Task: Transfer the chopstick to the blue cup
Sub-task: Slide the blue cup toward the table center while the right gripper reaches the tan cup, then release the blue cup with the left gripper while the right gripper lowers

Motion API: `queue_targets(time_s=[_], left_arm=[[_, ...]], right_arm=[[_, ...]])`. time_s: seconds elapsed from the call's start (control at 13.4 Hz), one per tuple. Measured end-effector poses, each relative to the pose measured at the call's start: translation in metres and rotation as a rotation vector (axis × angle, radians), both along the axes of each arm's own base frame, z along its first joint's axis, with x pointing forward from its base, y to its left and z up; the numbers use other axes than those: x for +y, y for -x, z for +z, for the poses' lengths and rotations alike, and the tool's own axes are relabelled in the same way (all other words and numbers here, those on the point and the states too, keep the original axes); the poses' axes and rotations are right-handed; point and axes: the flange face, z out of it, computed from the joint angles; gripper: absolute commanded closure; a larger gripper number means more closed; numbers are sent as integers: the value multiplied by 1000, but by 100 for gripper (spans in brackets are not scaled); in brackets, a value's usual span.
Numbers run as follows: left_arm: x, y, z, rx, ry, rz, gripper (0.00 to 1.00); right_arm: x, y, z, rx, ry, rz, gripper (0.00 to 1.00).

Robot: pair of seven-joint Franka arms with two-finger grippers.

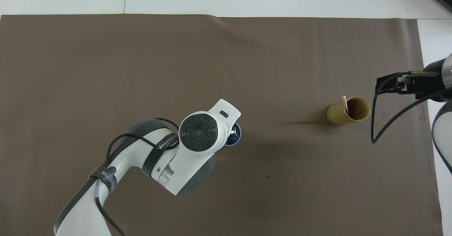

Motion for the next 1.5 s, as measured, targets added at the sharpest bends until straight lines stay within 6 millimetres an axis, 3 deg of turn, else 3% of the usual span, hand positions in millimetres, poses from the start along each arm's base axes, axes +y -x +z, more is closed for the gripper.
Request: queue_targets(time_s=[0.07,0.15,0.22,0.45,0.6,0.67,0.82,1.12,1.27,1.5], left_arm=[[1,0,-1,0,0,1,63],[1,0,-1,0,0,2,36],[1,0,-2,1,-1,3,0],[3,-4,2,-4,2,12,0],[15,-16,20,-2,-5,37,0],[28,-26,36,-4,-8,53,0],[72,-49,79,-25,-3,68,0],[200,-65,155,-4,-45,4,0],[253,-72,171,-10,-51,-15,0],[314,-82,170,7,-61,-42,0]], right_arm=[[2,-8,-13,0,15,8,0],[7,-15,-23,3,19,18,3],[14,-20,-32,9,20,31,7],[44,-32,-60,38,34,59,17],[59,-41,-89,80,54,56,20],[61,-43,-103,103,59,45,29],[60,-42,-121,136,67,35,34],[59,-35,-123,158,73,31,45],[58,-28,-124,172,75,28,64],[58,-27,-123,159,73,19,66]])
